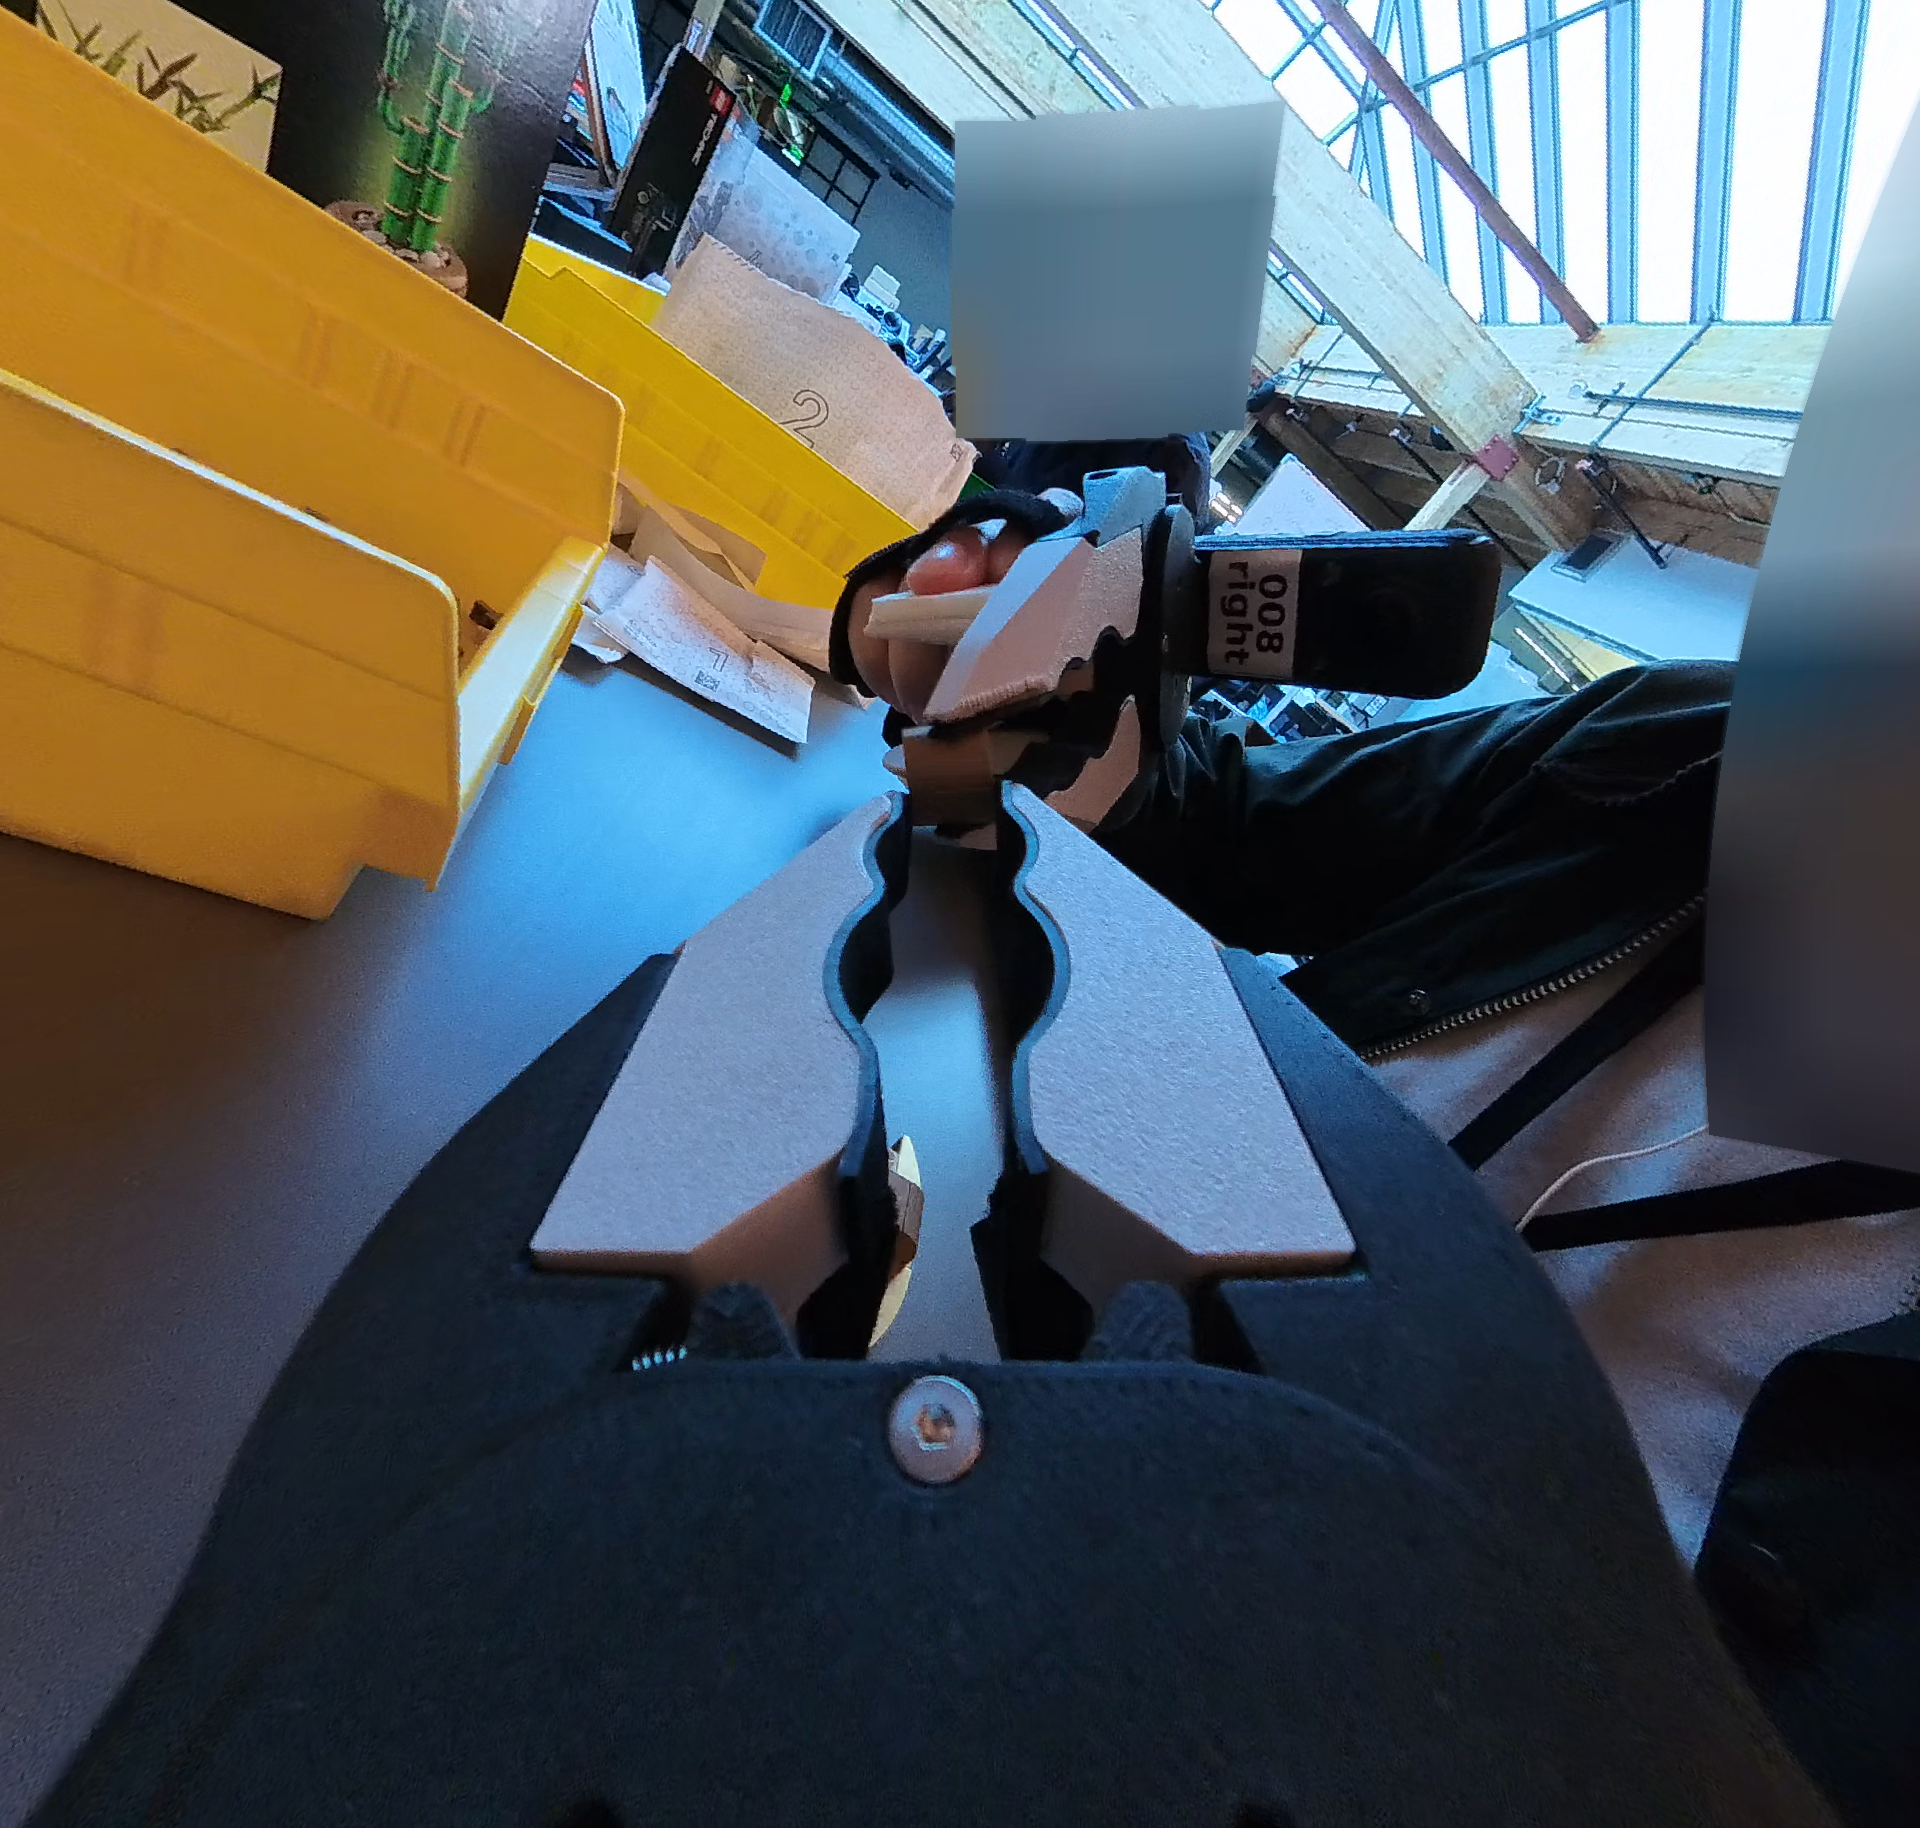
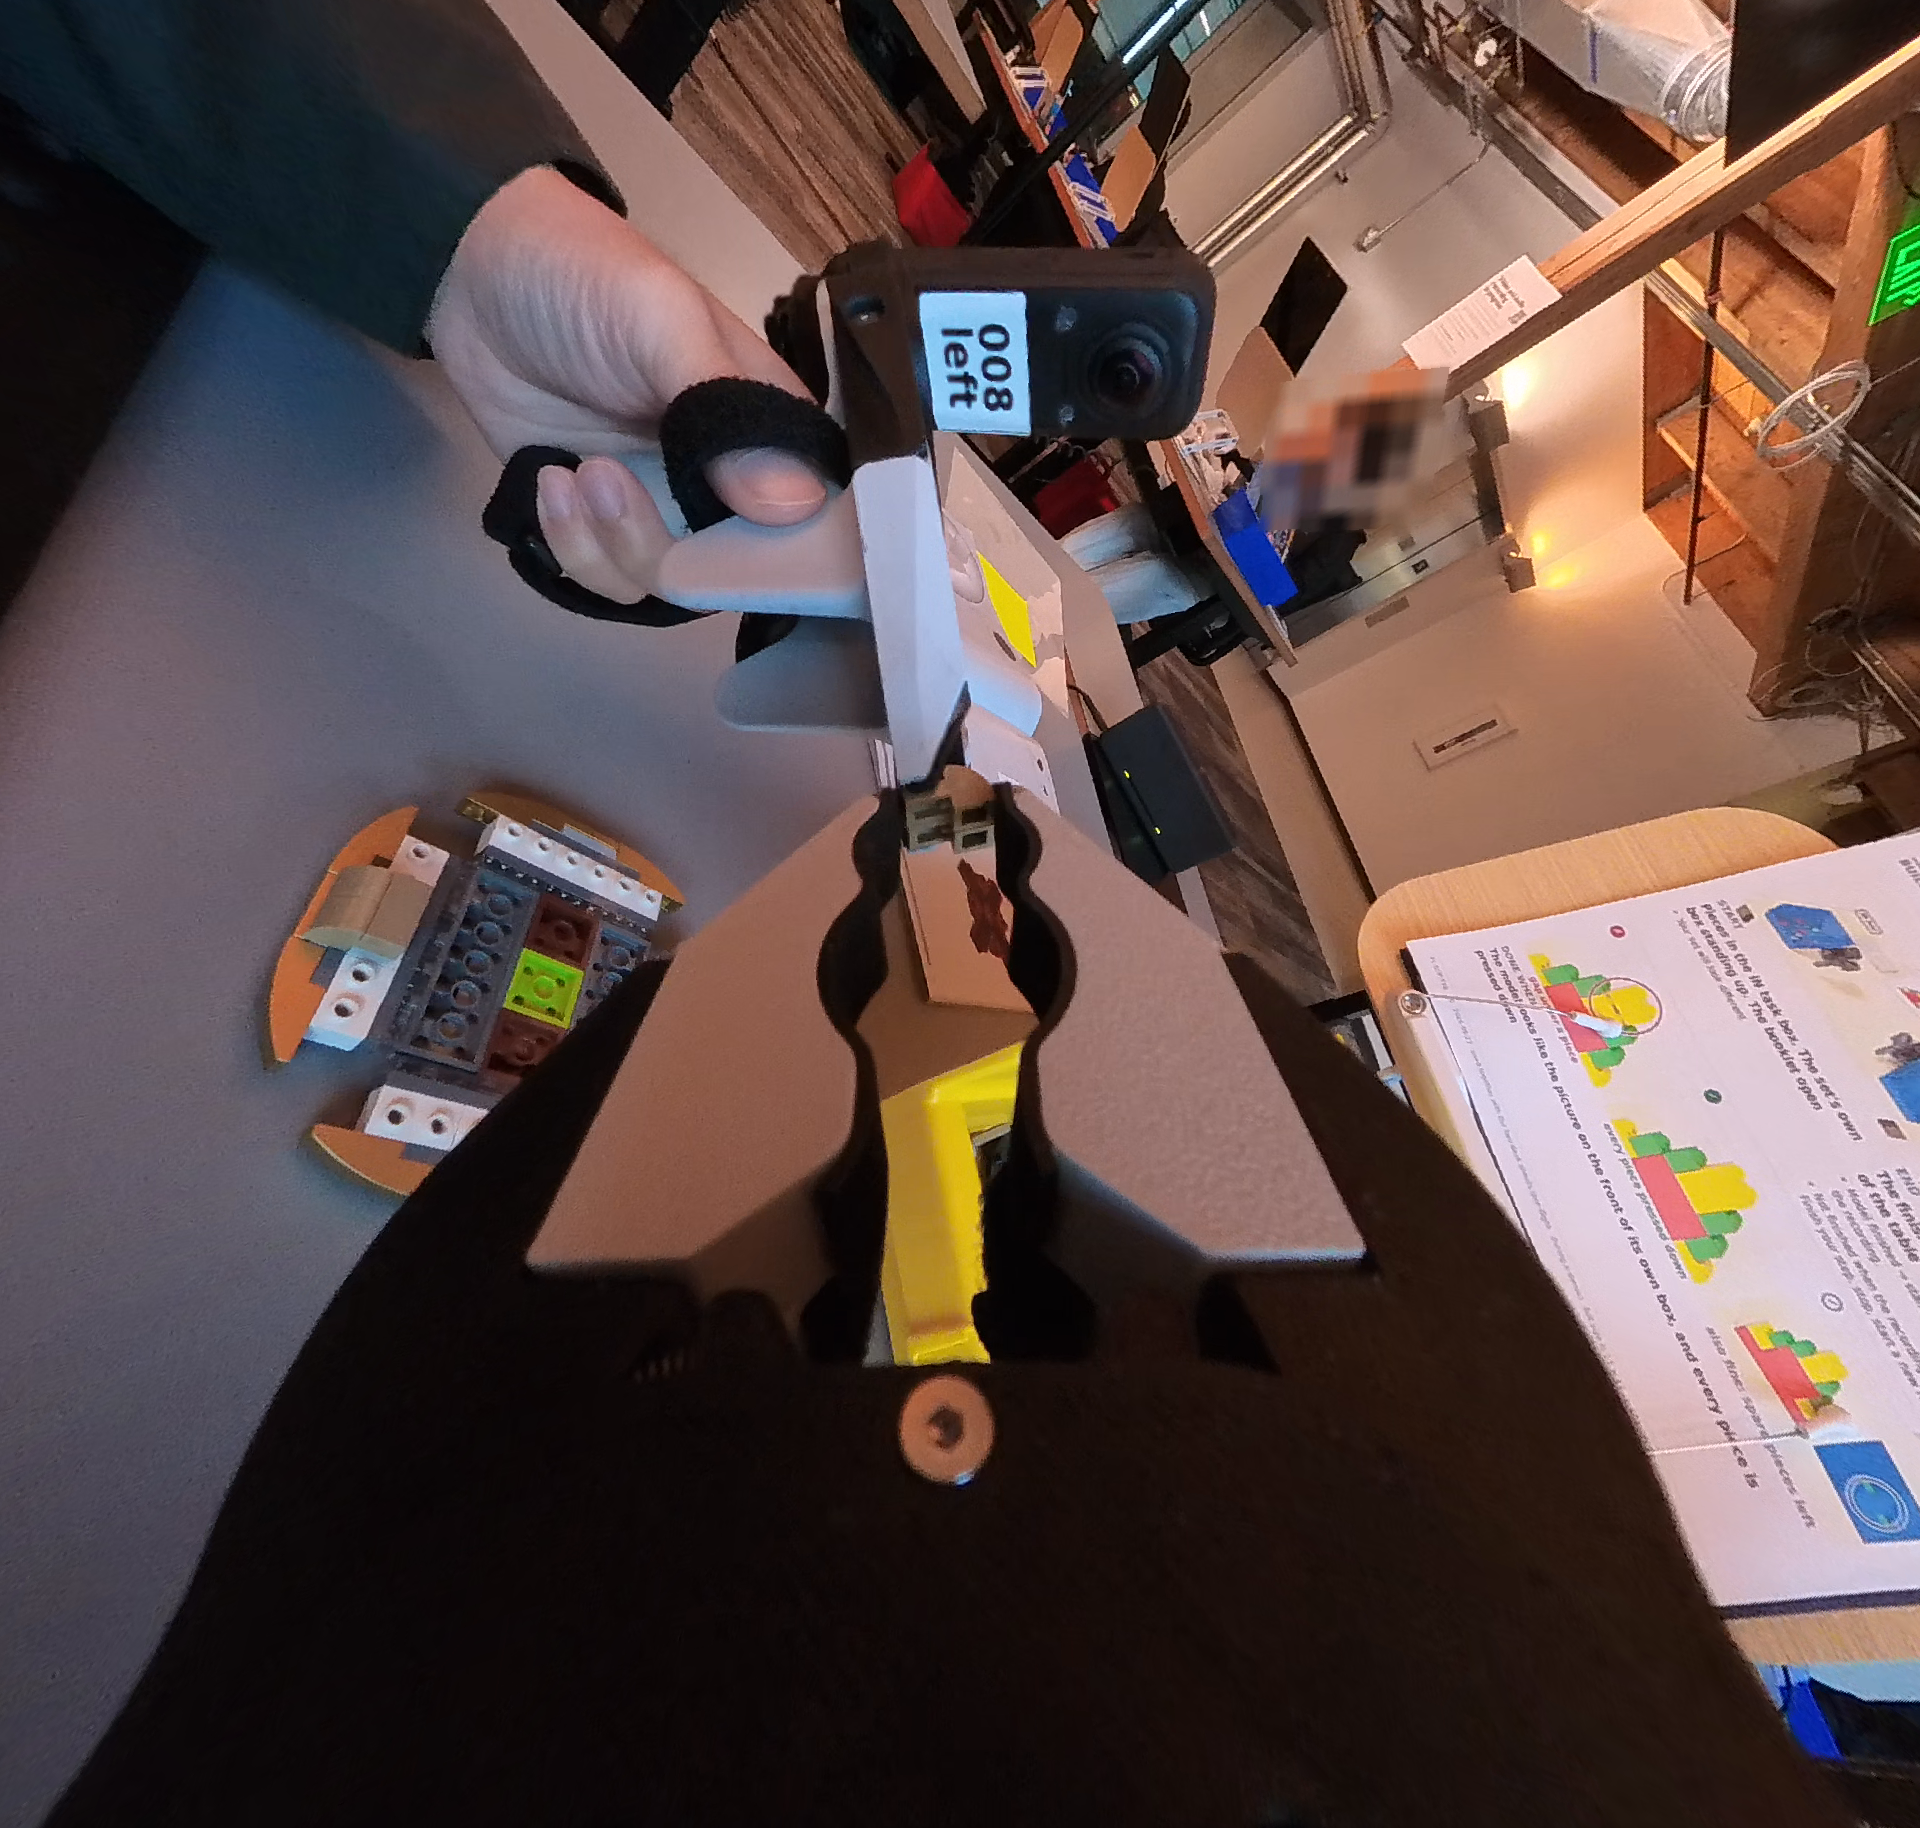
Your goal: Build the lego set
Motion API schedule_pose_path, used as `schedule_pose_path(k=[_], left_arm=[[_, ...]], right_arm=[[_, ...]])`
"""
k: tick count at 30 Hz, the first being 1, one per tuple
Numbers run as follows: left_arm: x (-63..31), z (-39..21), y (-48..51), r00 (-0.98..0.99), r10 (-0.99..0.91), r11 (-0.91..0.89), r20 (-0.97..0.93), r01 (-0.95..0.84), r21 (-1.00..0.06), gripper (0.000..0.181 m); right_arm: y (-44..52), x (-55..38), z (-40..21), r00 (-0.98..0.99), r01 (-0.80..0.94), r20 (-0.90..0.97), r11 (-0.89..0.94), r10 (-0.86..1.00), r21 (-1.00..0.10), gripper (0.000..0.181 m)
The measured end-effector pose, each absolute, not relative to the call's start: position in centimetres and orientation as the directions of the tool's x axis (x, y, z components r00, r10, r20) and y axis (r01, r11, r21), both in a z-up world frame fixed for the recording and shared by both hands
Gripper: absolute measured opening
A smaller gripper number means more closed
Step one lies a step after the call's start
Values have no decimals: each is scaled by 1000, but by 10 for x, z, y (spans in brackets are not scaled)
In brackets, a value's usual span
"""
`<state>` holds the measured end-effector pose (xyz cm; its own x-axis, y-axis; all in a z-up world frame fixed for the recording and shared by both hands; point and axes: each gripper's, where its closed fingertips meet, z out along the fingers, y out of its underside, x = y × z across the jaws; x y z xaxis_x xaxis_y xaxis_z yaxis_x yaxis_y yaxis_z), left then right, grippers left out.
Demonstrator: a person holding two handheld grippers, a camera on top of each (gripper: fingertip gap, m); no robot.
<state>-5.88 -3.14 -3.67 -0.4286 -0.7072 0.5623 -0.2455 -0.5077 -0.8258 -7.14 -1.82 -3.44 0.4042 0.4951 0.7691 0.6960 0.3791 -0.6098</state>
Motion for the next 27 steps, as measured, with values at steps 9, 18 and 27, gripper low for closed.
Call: schedule_pose_path(k=[9,18,27], left_arm=[[-65,-26,-43,-492,-669,-501,557,-255,-827,13],[-73,-11,-59,-596,-560,-535,575,-270,-801,14],[-80,-1,-73,-673,-455,-561,583,-291,-775,14]], right_arm=[[-28,-76,-25,440,589,686,390,580,-708,16],[-46,-83,-9,433,457,601,412,672,-789,15],[-61,-89,2,407,357,546,423,732,-833,14]])
